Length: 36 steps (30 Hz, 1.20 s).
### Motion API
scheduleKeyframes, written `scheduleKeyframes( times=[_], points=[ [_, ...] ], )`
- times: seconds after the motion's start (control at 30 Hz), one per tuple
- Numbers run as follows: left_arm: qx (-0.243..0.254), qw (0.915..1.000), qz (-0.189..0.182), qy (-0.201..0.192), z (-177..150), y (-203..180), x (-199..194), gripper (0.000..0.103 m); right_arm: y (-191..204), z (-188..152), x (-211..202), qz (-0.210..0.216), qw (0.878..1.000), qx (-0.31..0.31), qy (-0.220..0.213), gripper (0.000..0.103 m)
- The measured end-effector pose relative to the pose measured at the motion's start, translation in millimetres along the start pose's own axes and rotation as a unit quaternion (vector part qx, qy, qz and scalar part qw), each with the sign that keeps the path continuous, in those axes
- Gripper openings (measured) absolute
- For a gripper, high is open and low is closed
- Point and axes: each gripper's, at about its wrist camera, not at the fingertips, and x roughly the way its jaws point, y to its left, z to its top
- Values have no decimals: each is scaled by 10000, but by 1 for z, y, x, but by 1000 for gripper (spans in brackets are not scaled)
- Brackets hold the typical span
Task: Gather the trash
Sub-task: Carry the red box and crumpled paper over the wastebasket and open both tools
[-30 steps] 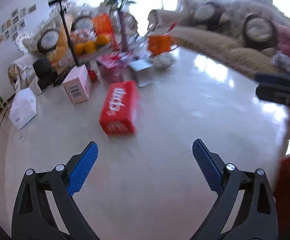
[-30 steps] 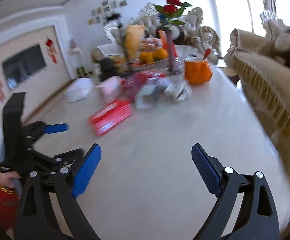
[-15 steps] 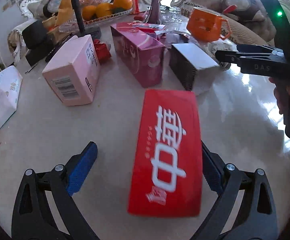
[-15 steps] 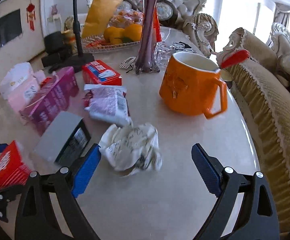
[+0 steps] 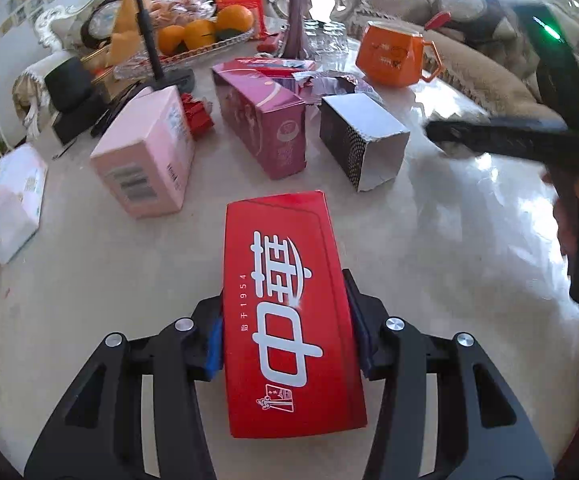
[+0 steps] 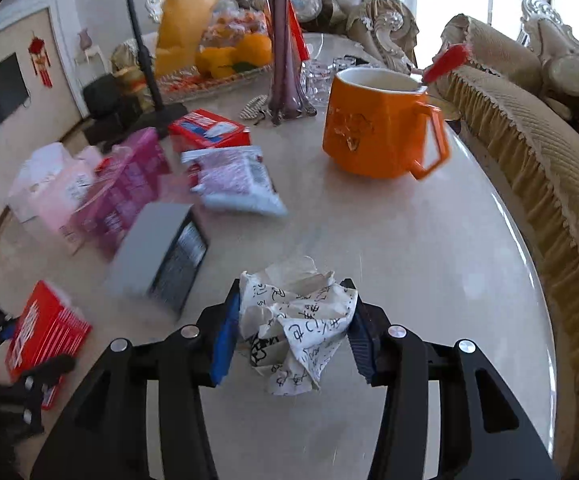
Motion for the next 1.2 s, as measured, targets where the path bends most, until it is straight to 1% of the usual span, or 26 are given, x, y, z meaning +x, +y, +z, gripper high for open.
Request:
scheduleKeyframes(
  times=[0.1, 0.17, 0.2, 0.23, 0.3, 0.33, 0.37, 0.4, 0.43, 0.47, 0.5, 0.53, 0.57, 0.6, 0.63, 0.67, 0.7, 0.77, 0.83, 0.93, 1.0, 1.07, 1.13, 1.2],
  points=[
    [-330, 9990, -207, -212, -18, 7, -31, 49, 4, -34, -43, 237, 9993, 12, -281, 46],
    [-589, 9967, -355, -441, -38, 10, -63, 48, 8, -62, -72, 568, 9974, 133, -423, 46],
    [-675, 9952, -410, -580, -52, 8, -82, 49, 9, -85, -94, 802, 9951, 253, -511, 46],
    [-694, 9946, -418, -645, -61, 5, -93, 48, 10, -96, -105, 915, 9937, 322, -568, 46],
    [-687, 9929, -453, -860, -98, -9, -129, 49, 16, -132, -136, 1242, 9889, 458, -678, 46],
    [-685, 9924, -469, -903, -111, -13, -140, 49, 22, -152, -152, 1394, 9863, 497, -729, 46],
    [-688, 9917, -505, -959, -136, -21, -157, 48, 27, -168, -165, 1507, 9843, 531, -752, 46],
    [-704, 9913, -512, -987, -153, -27, -168, 48, 33, -185, -177, 1624, 9823, 546, -762, 46],
    [-738, 9908, -532, -1005, -181, -36, -182, 49, 43, -203, -189, 1746, 9803, 546, -745, 46],
    [-782, 9903, -569, -996, -198, -40, -189, 49, 52, -217, -197, 1827, 9791, 531, -721, 46],
    [-893, 9895, -630, -942, -224, -46, -197, 49, 59, -233, -207, 1904, 9781, 508, -672, 46],
    [-959, 9892, -676, -873, -238, -50, -200, 49, 67, -250, -216, 1985, 9773, 460, -583, 46],
    [-1054, 9889, -726, -751, -263, -57, -204, 49, 78, -270, -224, 2035, 9772, 375, -478, 46],
    [-1096, 9893, -701, -666, -280, -62, -205, 49, 85, -278, -227, 2053, 9773, 315, -416, 46],
    [-1091, 9903, -658, -556, -297, -67, -204, 49, 96, -293, -228, 2097, 9772, 177, -276, 46],
    [-1114, 9910, -646, -369, -319, -74, -199, 49, 103, -304, -228, 2115, 9772, 93, -172, 46],
    [-1171, 9906, -658, -263, -329, -77, -195, 49, 109, -315, -225, 2088, 9779, 24, -40, 46],
    [-1278, 9897, -652, -23, -355, -83, -176, 49, 118, -339, -208, 1920, 9811, -74, 239, 46],
    [-1339, 9893, -504, 283, -376, -89, -148, 49, 122, -359, -186, 1714, 9837, -70, 533, 46],
    [-1427, 9866, -447, 661, -397, -96, -113, 49, 120, -386, -155, 1568, 9823, -2, 1021, 46],
    [-1481, 9842, -444, 864, -409, -99, -94, 49, 119, -401, -140, 1383, 9824, -37, 1252, 46],
    [-1474, 9815, -454, 1130, -419, -104, -75, 49, 115, -408, -122, 1332, 9786, 83, 1565, 46],
    [-1385, 9803, -408, 1344, -426, -109, -61, 49, 116, -407, -112, 1297, 9771, 113, 1680, 46],
    [-1302, 9805, -373, 1425, -426, -114, -55, 49, 120, -406, -105, 1246, 9774, 30, 1710, 46]
  ],
)
